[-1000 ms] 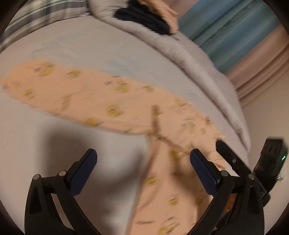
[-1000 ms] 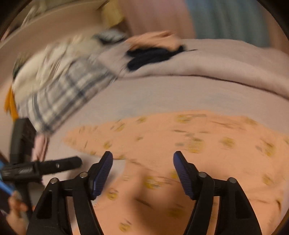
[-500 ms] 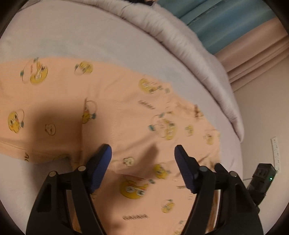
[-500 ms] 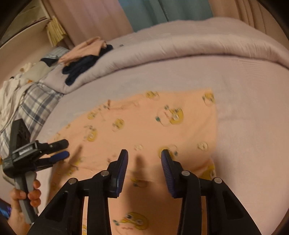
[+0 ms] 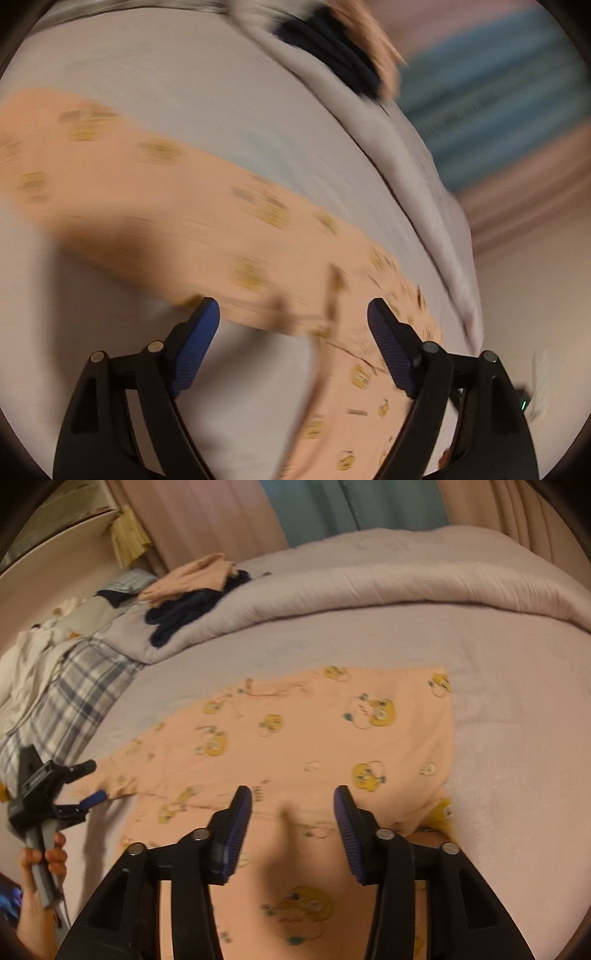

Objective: Fold small clothes
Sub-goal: 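Move the left tool to the other sleeve cuff and grasp it, then fold the held sleeve across the shirt body and open the left tool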

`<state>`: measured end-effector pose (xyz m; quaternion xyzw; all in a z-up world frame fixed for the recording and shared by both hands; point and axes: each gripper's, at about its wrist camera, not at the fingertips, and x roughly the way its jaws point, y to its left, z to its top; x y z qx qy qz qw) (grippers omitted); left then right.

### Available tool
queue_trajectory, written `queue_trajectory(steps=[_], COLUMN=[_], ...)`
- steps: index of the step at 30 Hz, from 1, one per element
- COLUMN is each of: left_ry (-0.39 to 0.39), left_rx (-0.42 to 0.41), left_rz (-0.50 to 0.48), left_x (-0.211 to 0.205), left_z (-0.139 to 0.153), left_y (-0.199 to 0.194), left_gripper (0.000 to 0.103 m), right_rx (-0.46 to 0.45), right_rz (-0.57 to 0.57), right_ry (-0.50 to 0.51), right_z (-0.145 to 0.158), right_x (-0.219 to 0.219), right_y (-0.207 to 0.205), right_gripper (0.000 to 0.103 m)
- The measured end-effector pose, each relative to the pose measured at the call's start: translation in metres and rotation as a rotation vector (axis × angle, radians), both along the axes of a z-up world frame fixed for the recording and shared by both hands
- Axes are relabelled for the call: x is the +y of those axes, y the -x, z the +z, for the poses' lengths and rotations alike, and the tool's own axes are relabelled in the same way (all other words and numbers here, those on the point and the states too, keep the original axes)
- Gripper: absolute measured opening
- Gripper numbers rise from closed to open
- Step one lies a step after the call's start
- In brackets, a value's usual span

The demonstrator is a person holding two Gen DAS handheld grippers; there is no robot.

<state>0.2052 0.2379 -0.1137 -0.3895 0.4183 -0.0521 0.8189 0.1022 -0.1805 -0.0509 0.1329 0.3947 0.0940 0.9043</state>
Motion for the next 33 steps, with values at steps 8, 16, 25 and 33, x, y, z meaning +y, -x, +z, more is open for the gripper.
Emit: queue_trajectory(steps=[8, 16, 25, 33], left_ry=[0.143, 0.204, 0.176, 0.162], left_rx=[0.012, -0.049, -0.034, 0.034], left_rz=[0.267, 0.394, 0.443, 0.473], left_x=[0.104, 0.136, 0.162, 0.172], left_z=[-0.021, -0.023, -0.025, -0.039], left_y=[0.031, 0.028, 0.014, 0.023], left_gripper=[0.082, 0.081, 0.065, 0.007], right_rx=[-0.021, -0.014, 0.006, 0.01], right_rz=[0.068, 0.081, 0.091, 0.095], right_ry=[-0.008, 0.014, 0.034, 0.026], right_z=[0.002, -0.002, -0.01, -0.009], right_x=[0.021, 0.031, 0.039, 0.043], right_y=[0.009, 0.012, 0.013, 0.018], right_gripper=[0.052, 0.052, 0.052, 0.052])
